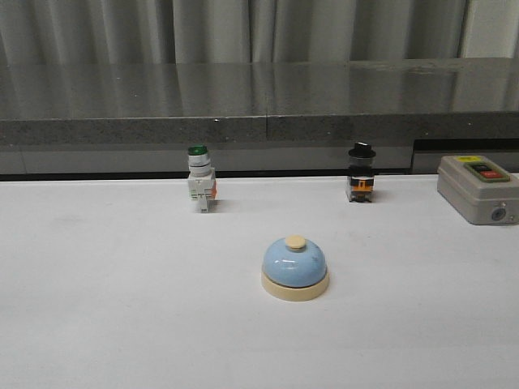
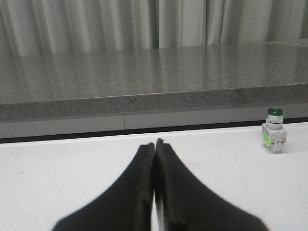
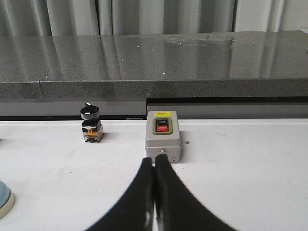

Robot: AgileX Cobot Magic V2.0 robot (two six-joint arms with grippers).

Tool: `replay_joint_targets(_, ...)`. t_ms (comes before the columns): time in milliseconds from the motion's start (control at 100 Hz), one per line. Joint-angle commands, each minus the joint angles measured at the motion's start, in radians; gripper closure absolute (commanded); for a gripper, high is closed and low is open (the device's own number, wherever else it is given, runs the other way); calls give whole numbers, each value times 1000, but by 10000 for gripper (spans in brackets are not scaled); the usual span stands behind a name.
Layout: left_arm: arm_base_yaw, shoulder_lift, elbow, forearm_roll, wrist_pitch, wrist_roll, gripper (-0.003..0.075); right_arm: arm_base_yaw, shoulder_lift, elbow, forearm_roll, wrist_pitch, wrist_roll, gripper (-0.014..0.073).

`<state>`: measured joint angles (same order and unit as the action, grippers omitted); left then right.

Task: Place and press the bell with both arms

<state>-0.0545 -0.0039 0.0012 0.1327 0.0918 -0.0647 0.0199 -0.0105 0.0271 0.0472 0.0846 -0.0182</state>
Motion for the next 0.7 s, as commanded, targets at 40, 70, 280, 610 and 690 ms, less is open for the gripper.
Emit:
replay_joint_targets(40,0,-28,41,-5,-83,-6,739,-5,-18,-14,-9,-85,-1,654)
replay_joint_targets(70,0,-28,41,-5,-83,-6,740,-5,-18,-14,-9,-85,-1,654)
replay_joint_targets(280,0,-28,41,-5,-83,-6,740,-5,-18,-22,-8,-203,-1,654)
replay_joint_targets(610,0,-28,41,-5,-83,-6,739,-5,169,-345,26,122,8,654)
replay_joint_targets(690,0,-28,41,-5,-83,-6,740,-5,279,-464,38,259,8,654)
